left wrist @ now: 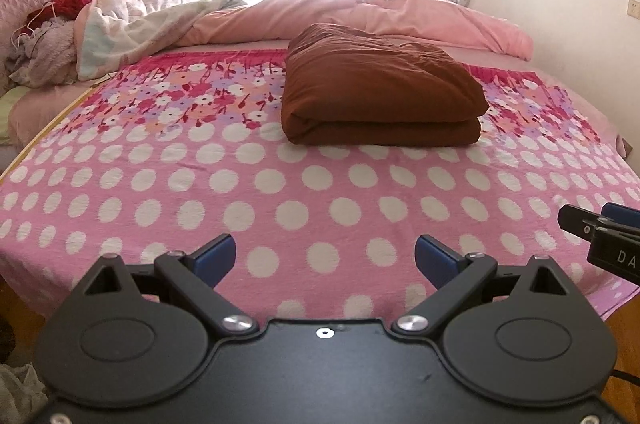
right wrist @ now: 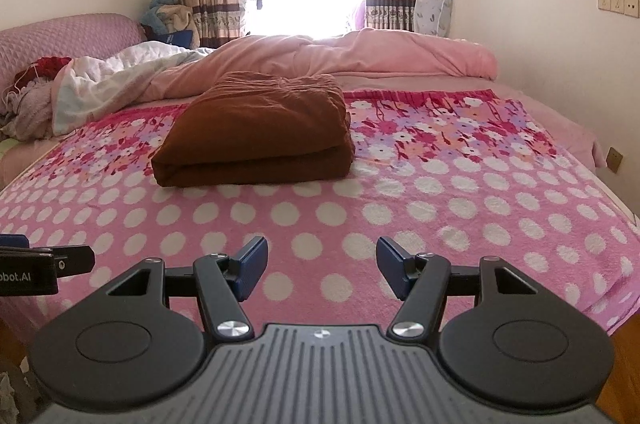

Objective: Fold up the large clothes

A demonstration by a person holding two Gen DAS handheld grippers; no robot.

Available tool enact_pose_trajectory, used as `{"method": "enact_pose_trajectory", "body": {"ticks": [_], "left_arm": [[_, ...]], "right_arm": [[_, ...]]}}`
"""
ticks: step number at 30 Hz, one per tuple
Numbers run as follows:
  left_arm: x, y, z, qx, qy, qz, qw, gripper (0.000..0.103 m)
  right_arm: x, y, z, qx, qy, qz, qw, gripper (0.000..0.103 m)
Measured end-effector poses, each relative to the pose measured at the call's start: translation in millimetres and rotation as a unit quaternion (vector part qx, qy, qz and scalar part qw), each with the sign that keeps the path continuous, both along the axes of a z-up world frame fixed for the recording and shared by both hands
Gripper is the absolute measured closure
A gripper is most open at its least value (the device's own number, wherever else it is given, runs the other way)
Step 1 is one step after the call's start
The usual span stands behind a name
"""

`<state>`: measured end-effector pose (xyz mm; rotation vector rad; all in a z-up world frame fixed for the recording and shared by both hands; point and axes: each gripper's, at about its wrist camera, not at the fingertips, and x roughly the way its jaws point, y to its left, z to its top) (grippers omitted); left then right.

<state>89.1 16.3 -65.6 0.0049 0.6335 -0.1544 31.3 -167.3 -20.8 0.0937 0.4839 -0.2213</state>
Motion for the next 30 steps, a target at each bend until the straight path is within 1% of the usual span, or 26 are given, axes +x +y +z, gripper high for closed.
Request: {"method": "enact_pose_trajectory", "body": {"ticks": [30], "left_arm": [[-2.7,0.2,3.0,0.001,-0.003,-0.006,1.0,0.004]], "right_arm": [[-0.3,0.2,0.0,-0.002,0.001,0.002,1.0,0.029]]}}
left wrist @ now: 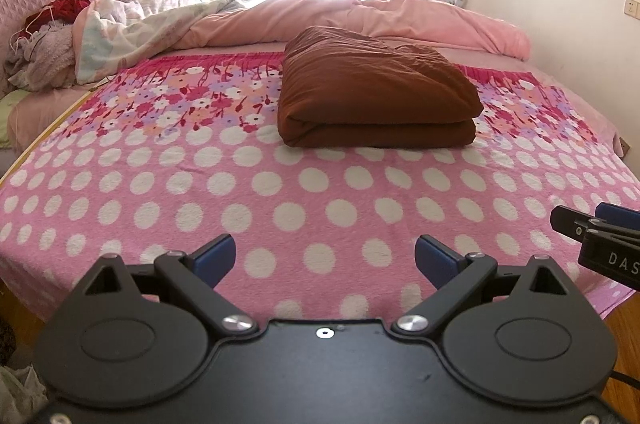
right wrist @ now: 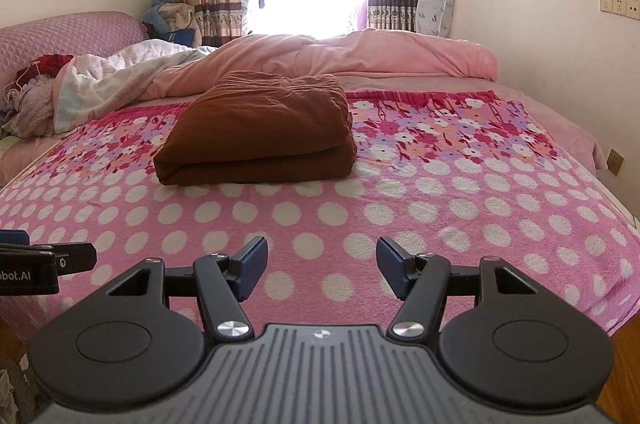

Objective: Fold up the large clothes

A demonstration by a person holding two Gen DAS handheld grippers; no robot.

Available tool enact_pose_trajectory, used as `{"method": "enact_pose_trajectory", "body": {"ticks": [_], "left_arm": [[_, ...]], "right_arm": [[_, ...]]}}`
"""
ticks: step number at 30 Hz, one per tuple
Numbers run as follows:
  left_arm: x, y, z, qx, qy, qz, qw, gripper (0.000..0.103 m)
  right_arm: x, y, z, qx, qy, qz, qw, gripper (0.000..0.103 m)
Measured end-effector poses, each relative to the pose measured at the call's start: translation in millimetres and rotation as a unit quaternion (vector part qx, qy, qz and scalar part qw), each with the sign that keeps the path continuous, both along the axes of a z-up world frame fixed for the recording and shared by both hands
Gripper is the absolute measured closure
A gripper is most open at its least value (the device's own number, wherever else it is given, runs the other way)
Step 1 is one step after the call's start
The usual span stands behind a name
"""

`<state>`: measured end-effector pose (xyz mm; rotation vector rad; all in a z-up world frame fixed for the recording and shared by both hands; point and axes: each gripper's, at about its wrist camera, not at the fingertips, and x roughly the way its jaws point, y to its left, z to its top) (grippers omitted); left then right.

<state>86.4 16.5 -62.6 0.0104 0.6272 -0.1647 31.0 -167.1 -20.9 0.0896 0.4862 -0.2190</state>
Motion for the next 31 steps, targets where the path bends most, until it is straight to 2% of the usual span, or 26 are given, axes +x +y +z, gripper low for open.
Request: {"method": "enact_pose_trajectory", "body": {"ticks": [31], "left_arm": [[-2.3,-1.3,0.9,0.002,-0.001,-0.012,0.9999,0.004]], "right_arm": [[0.1,1.1,0.1,-0.001,0.002,0.001,1.0,0.029]]}}
